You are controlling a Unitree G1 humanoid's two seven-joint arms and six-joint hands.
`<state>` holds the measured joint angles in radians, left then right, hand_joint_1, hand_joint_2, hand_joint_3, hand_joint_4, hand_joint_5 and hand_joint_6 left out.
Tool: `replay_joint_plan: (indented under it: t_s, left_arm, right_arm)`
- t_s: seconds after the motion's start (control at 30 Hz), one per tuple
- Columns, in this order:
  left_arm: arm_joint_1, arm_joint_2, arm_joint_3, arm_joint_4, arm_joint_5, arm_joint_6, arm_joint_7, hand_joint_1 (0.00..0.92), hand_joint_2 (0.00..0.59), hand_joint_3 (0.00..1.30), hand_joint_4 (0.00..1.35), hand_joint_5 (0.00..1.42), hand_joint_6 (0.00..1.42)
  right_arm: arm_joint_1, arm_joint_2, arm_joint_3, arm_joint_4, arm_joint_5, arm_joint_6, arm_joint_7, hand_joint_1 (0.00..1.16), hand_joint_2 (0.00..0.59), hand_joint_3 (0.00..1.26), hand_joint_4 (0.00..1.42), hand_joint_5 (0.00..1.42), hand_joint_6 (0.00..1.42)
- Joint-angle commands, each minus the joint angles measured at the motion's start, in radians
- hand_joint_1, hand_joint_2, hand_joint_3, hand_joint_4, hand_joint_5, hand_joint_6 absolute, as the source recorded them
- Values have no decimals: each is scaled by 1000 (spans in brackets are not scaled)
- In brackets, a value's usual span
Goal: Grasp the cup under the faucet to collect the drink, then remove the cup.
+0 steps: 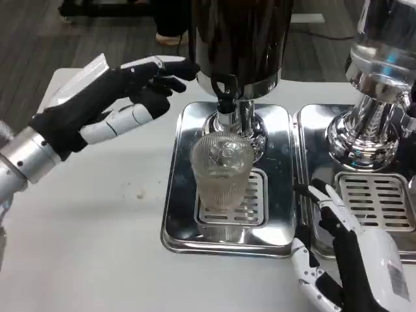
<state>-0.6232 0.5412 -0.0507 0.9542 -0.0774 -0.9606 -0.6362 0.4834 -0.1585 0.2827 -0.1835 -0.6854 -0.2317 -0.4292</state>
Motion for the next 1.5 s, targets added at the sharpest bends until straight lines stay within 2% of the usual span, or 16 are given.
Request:
replay_joint_plan:
  t_s: [0.03,0.33,0.8,1.27,1.5]
  left_arm:
    - [-33,-5,22,-33,-45,26,-75,0,91,274,246,300,335]
    - [-65,-13,37,-71,-77,47,-162,0,80,281,256,300,328]
    - [-106,-26,20,-105,-66,71,-264,0,70,308,284,325,313]
    - [-111,2,10,-139,-42,15,-281,0,64,341,317,351,312]
    - [-98,9,6,-165,-52,19,-299,0,63,344,325,353,321]
  right_arm:
    - [8,13,1,10,4,-14,-16,449,563,228,96,122,325]
    - [13,26,2,17,2,-19,-27,448,563,228,96,122,323]
    - [15,41,7,27,4,-19,-45,448,563,228,96,122,323]
    - [2,42,6,41,15,-23,-48,448,563,228,96,122,323]
    - [-11,43,7,55,21,-28,-49,447,563,228,96,131,323]
